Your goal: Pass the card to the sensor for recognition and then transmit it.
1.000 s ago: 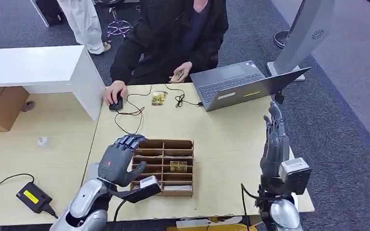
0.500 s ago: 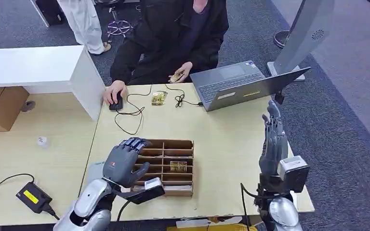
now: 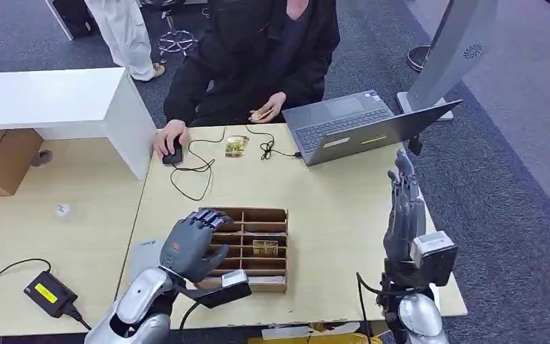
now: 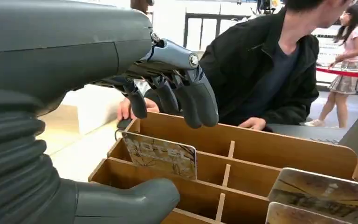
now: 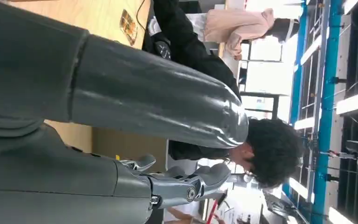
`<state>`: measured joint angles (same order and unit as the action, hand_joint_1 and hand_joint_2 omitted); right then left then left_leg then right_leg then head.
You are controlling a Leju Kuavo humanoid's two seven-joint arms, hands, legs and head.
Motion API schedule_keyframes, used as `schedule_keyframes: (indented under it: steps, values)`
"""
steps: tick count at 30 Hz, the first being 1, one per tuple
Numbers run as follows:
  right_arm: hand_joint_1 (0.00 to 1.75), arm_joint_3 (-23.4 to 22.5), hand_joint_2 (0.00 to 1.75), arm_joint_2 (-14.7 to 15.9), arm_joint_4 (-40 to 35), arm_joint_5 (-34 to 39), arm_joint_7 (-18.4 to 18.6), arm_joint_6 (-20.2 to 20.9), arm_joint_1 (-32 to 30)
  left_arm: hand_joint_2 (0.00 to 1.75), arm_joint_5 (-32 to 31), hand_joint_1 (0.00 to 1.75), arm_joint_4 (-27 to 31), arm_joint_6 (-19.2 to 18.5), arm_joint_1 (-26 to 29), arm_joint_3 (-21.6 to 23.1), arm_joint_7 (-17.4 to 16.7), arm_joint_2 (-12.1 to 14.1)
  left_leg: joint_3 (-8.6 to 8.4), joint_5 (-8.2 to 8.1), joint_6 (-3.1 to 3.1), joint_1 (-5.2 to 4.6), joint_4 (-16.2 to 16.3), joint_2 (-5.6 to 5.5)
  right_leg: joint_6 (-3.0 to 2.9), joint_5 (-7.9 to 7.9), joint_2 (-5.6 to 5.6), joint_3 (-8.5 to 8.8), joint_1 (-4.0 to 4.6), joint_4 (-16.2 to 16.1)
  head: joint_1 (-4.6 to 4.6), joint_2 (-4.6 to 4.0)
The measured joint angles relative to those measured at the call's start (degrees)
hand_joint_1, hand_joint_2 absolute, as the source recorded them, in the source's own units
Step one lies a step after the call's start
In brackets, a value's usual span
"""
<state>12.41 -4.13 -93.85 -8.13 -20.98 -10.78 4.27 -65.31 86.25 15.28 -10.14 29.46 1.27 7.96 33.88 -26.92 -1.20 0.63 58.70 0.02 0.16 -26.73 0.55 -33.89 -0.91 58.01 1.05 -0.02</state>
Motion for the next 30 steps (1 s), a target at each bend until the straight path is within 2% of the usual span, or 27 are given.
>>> schedule_keyframes:
  steps: [3, 4, 6, 7, 26, 30]
  values:
    - [0.00, 0.1, 0.00, 0.0, 0.0, 0.0, 0.1, 0.0, 0.0, 1.75, 0.0, 0.75, -0.2, -0.1, 0.0, 0.1, 0.0, 0.0, 0.00, 0.00, 0.00, 0.00, 0.0, 0.00, 0.00, 0.00, 0.00, 0.00, 0.00, 0.0, 0.00, 0.00]
    - [0.00, 0.2, 0.00, 0.0, 0.0, 0.0, 0.1, 0.0, 0.0, 1.75, 0.0, 0.82, -0.2, -0.1, 0.0, 0.1, 0.0, 0.0, 0.00, 0.00, 0.00, 0.00, 0.0, 0.00, 0.00, 0.00, 0.00, 0.00, 0.00, 0.0, 0.00, 0.00]
    - [0.00, 0.2, 0.00, 0.0, 0.0, 0.0, 0.1, 0.0, 0.0, 1.75, 0.0, 1.38, -0.3, -0.1, 0.0, 0.2, 0.0, 0.0, 0.00, 0.00, 0.00, 0.00, 0.0, 0.00, 0.00, 0.00, 0.00, 0.00, 0.00, 0.0, 0.00, 0.00]
    - [0.00, 0.2, 0.00, 0.0, 0.0, 0.0, 0.2, 0.0, 0.0, 1.75, 0.0, 1.75, -0.4, -0.1, 0.0, 0.2, 0.0, 0.0, 0.00, 0.00, 0.00, 0.00, 0.0, 0.00, 0.00, 0.00, 0.00, 0.00, 0.00, 0.0, 0.00, 0.00]
    - [0.00, 0.3, 0.00, 0.0, 0.0, 0.0, 0.2, 0.0, 0.0, 1.75, -0.4, 1.75, -0.4, -0.2, -0.2, 0.5, -0.3, -0.1, 0.00, 0.00, 0.00, 0.00, 0.0, 0.00, 0.00, 0.00, 0.00, 0.00, 0.00, 0.0, 0.00, 0.00]
    - [0.00, 0.3, 0.00, 0.0, 0.0, 0.0, 0.2, 0.0, 0.0, 1.75, -0.5, 1.75, -0.4, 1.1, -0.2, 0.5, -0.8, -0.1, 0.00, 0.00, 0.00, 0.00, 0.0, 0.00, 0.00, 0.00, 0.00, 0.01, 0.00, 0.0, 0.00, 0.00]
